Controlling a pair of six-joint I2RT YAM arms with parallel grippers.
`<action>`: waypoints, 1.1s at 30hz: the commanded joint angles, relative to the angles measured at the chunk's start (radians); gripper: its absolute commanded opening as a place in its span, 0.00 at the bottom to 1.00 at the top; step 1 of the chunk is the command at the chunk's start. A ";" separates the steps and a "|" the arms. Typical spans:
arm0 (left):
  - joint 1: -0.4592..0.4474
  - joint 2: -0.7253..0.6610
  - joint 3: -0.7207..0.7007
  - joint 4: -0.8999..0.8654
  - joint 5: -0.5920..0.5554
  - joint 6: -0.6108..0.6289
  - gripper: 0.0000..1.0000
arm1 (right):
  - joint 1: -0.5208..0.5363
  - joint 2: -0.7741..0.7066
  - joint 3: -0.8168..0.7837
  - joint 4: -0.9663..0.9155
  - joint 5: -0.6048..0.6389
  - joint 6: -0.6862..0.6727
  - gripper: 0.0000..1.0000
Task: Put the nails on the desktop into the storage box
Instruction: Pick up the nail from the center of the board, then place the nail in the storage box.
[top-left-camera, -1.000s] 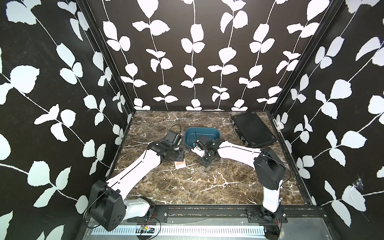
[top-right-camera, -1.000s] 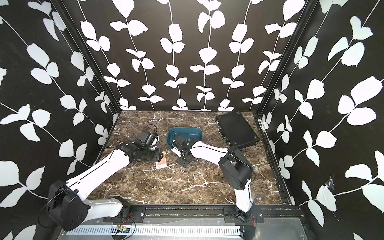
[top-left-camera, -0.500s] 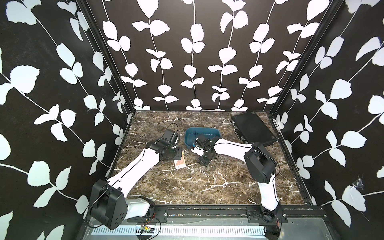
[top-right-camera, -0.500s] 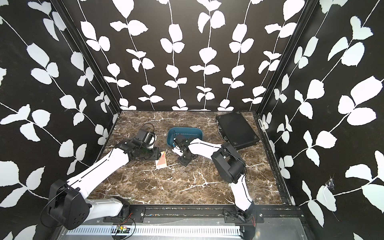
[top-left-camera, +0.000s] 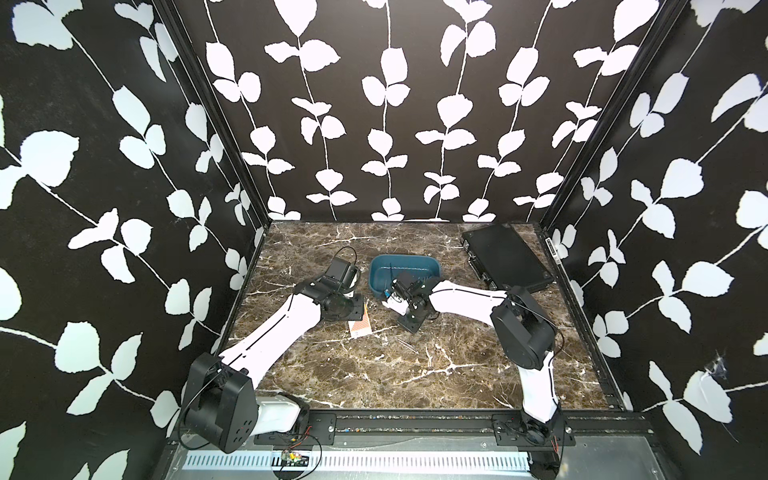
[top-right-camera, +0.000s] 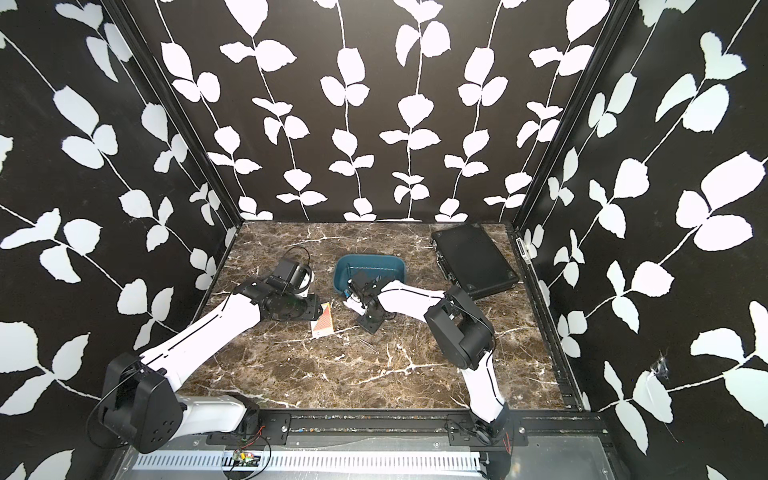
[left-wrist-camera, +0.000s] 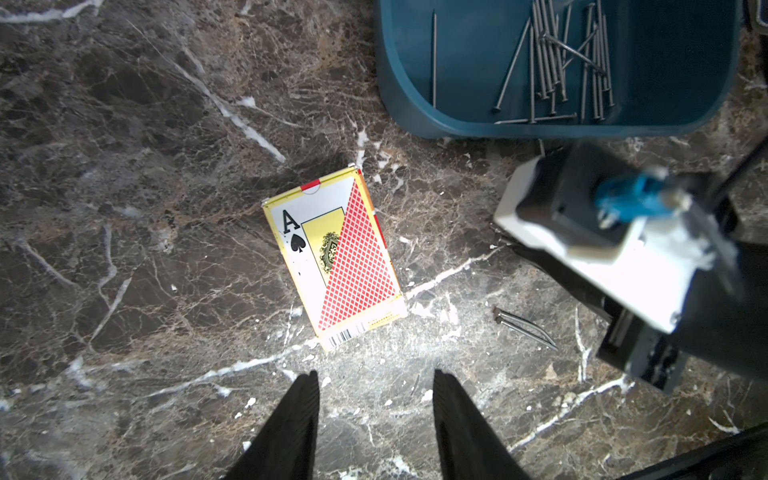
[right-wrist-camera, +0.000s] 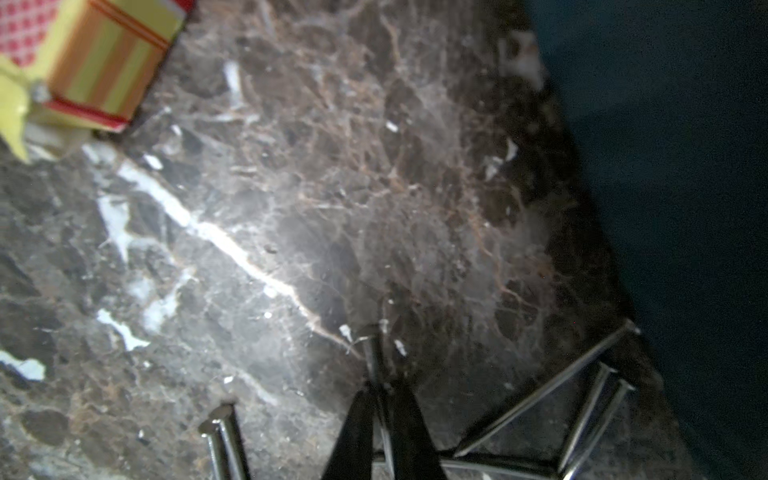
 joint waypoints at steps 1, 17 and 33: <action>0.005 -0.005 -0.006 -0.009 0.012 0.010 0.47 | 0.009 0.010 -0.062 -0.056 0.082 -0.010 0.02; 0.008 -0.051 -0.026 0.030 0.008 -0.014 0.47 | -0.033 -0.253 0.028 -0.046 -0.249 0.159 0.00; 0.013 -0.080 -0.032 0.012 0.001 -0.010 0.47 | -0.268 -0.079 0.312 0.052 -0.149 0.665 0.00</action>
